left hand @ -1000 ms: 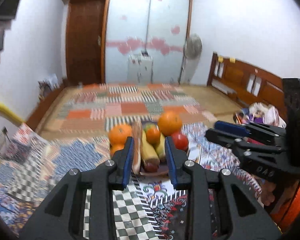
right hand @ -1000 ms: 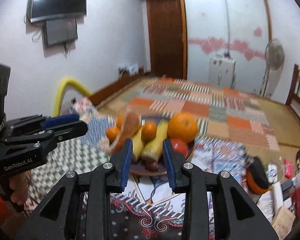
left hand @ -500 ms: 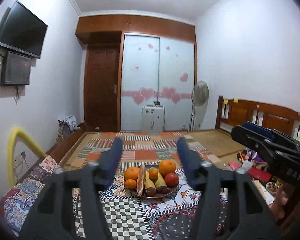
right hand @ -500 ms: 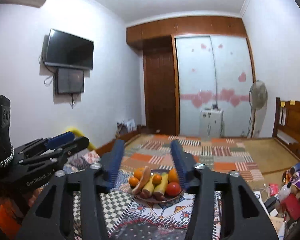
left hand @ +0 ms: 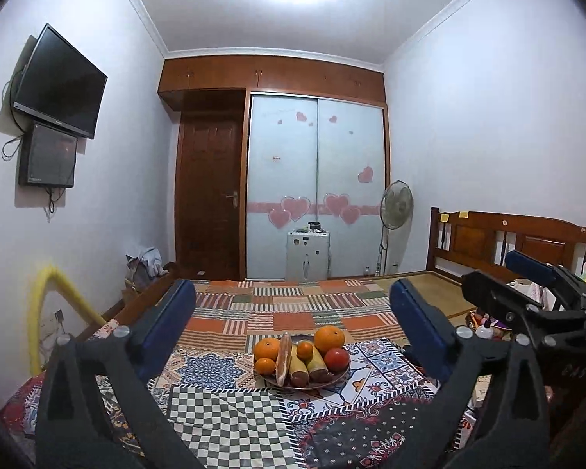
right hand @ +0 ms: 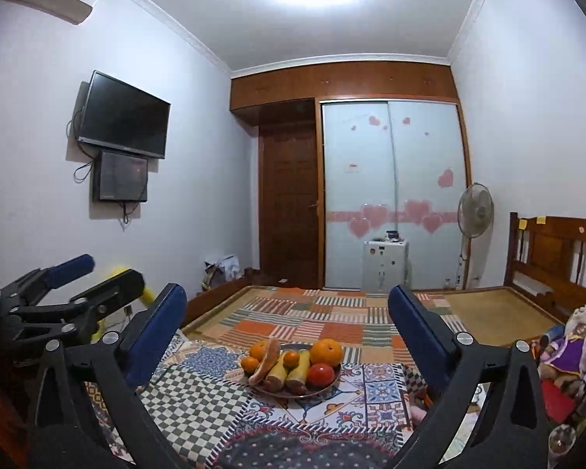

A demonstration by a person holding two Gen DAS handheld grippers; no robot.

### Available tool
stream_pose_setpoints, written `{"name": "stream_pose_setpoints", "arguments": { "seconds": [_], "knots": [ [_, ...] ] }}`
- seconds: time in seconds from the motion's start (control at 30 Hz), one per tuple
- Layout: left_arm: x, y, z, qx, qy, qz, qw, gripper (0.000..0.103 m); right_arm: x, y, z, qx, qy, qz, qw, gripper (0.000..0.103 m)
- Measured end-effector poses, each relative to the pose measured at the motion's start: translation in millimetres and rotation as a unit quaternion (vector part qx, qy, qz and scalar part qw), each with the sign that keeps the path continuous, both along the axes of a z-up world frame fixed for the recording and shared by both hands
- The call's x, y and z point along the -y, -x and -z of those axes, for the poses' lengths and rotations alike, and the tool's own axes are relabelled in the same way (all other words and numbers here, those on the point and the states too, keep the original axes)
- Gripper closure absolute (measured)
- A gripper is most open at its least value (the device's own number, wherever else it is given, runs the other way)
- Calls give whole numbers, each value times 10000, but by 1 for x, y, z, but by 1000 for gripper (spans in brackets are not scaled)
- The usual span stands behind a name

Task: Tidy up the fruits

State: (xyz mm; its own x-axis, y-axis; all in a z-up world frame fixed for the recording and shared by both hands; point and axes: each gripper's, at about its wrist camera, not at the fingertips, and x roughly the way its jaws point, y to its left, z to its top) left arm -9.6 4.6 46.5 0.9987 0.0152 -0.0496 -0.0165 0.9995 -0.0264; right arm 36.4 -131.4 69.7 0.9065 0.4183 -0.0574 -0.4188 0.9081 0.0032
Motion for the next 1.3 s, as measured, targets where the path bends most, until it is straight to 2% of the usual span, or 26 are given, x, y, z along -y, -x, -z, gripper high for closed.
{"name": "stream_pose_setpoints", "arguments": {
  "seconds": [1.3],
  "knots": [
    [-2, -10, 11, -205, 13, -65, 9998, 0, 8, 4, 8, -147, -28, 10, 9999, 0]
  ]
}}
